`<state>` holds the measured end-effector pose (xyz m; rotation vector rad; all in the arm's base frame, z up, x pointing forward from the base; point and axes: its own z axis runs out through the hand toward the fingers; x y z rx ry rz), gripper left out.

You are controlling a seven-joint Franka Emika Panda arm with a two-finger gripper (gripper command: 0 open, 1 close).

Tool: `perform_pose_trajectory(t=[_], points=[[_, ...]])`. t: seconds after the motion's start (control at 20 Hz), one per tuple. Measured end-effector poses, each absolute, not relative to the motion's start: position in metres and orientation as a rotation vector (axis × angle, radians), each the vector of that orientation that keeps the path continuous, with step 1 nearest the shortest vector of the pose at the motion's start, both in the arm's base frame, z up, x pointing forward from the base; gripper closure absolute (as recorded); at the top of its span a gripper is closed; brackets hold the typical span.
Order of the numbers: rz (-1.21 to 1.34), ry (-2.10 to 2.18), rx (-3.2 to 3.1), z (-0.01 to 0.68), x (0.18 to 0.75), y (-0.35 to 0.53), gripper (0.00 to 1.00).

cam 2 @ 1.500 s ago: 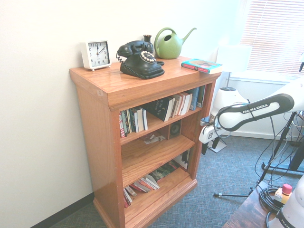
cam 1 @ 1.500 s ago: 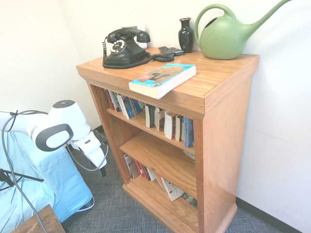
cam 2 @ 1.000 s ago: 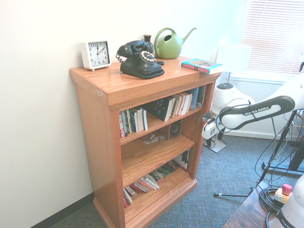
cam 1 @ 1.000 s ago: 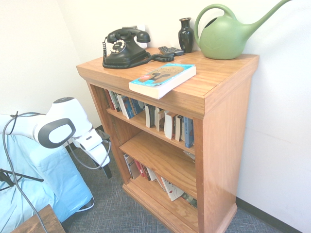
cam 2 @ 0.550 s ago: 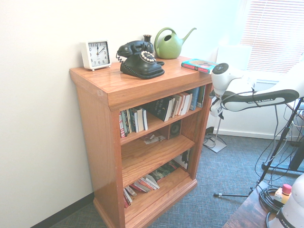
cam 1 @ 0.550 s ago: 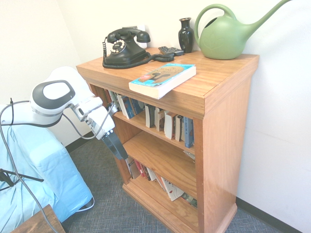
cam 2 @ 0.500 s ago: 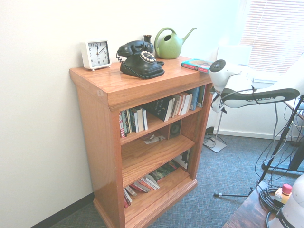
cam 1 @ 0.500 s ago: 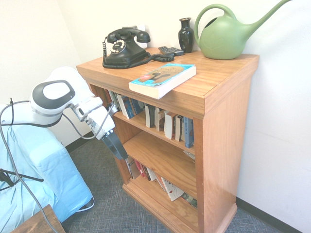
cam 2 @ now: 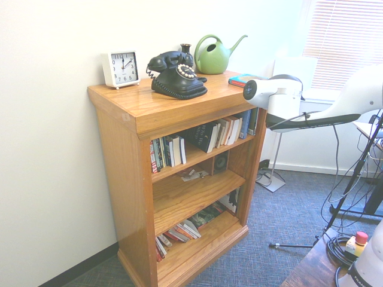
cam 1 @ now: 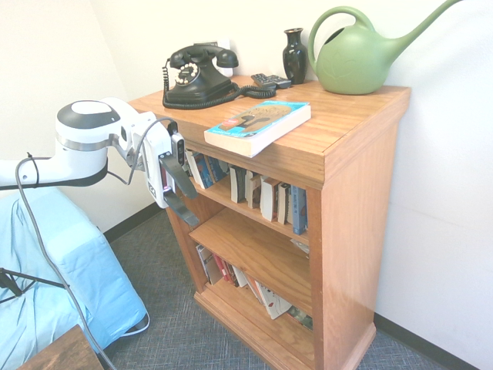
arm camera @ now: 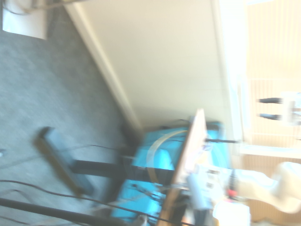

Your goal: Organize the shelf

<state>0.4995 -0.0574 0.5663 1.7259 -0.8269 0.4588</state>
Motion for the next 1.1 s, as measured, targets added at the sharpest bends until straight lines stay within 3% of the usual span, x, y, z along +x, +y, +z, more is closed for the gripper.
perform_pose_trajectory(t=[1.1], points=[[0.618, -0.509, 1.692, 0.6, 0.586, -0.031, 0.0]])
